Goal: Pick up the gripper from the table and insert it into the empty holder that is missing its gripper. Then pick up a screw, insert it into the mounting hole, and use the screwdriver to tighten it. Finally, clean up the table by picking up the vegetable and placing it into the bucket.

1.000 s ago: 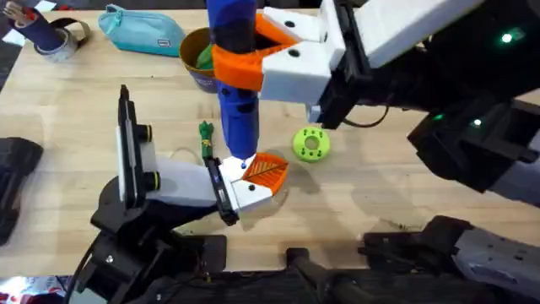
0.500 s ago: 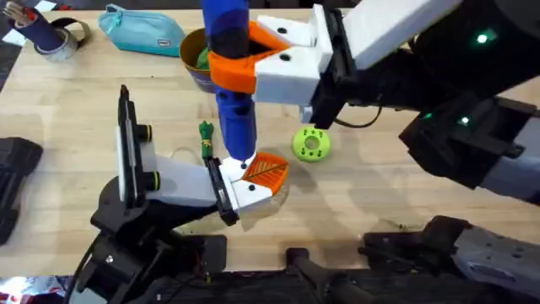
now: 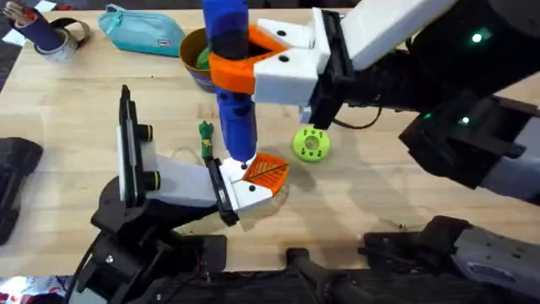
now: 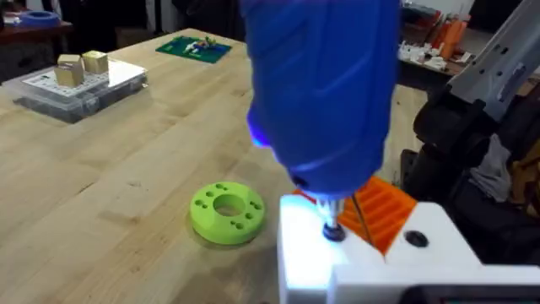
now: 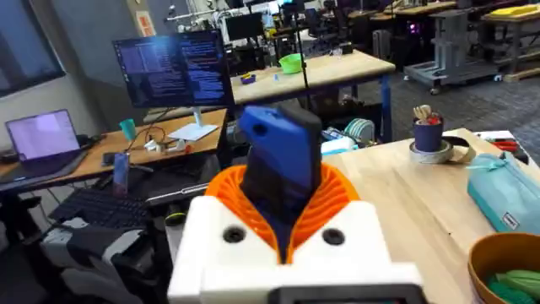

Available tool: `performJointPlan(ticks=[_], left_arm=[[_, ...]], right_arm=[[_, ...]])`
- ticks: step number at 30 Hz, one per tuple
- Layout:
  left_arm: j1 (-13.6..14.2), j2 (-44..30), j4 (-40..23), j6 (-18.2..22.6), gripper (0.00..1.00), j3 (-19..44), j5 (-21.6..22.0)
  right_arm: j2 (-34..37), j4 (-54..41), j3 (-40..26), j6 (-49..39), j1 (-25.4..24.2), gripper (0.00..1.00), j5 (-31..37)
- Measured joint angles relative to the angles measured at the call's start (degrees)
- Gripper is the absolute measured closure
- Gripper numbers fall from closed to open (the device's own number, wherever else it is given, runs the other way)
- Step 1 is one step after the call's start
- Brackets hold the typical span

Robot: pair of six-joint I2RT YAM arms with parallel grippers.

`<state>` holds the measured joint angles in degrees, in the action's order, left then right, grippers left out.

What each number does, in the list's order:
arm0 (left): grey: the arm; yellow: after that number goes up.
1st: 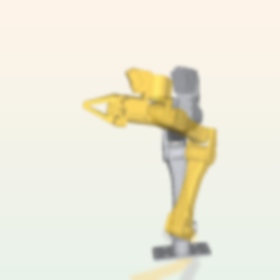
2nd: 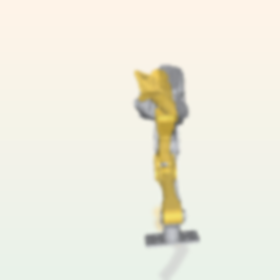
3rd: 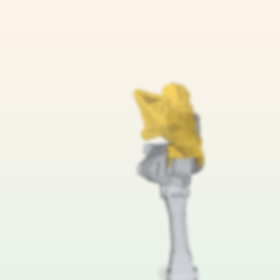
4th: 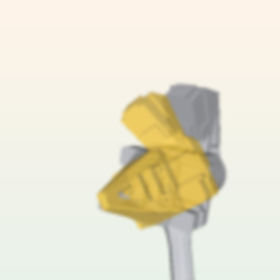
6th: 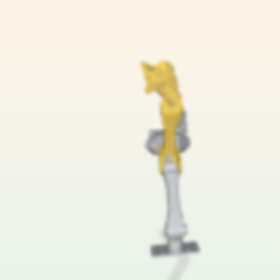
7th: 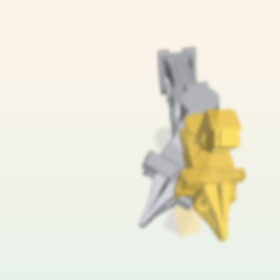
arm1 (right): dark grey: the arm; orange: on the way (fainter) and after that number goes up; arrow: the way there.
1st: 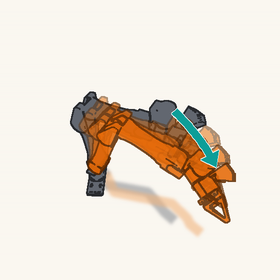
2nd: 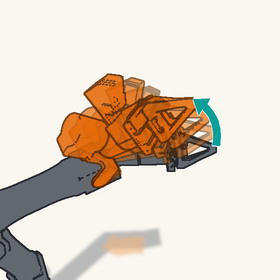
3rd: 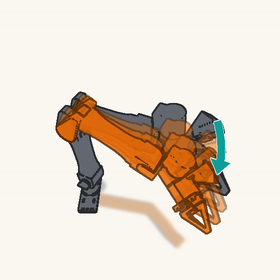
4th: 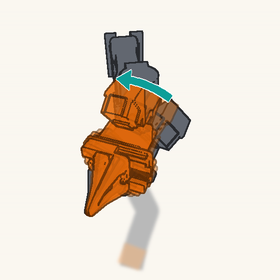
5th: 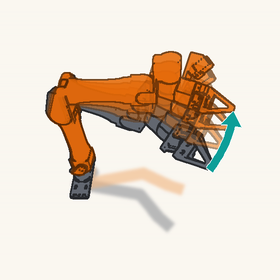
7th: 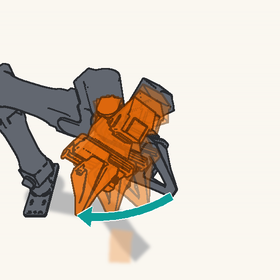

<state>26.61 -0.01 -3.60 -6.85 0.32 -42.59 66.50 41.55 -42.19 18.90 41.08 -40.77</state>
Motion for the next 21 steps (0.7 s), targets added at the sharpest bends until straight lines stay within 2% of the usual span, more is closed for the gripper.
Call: performJointPlan(ticks=[21], left_arm=[[0.0, 0.0, 0.0, -0.6, 0.984, 0.0, 0.0]], right_arm=[[0.0, 0.4, 0.0, 0.3, 0.0, 0.977, -0.3]])
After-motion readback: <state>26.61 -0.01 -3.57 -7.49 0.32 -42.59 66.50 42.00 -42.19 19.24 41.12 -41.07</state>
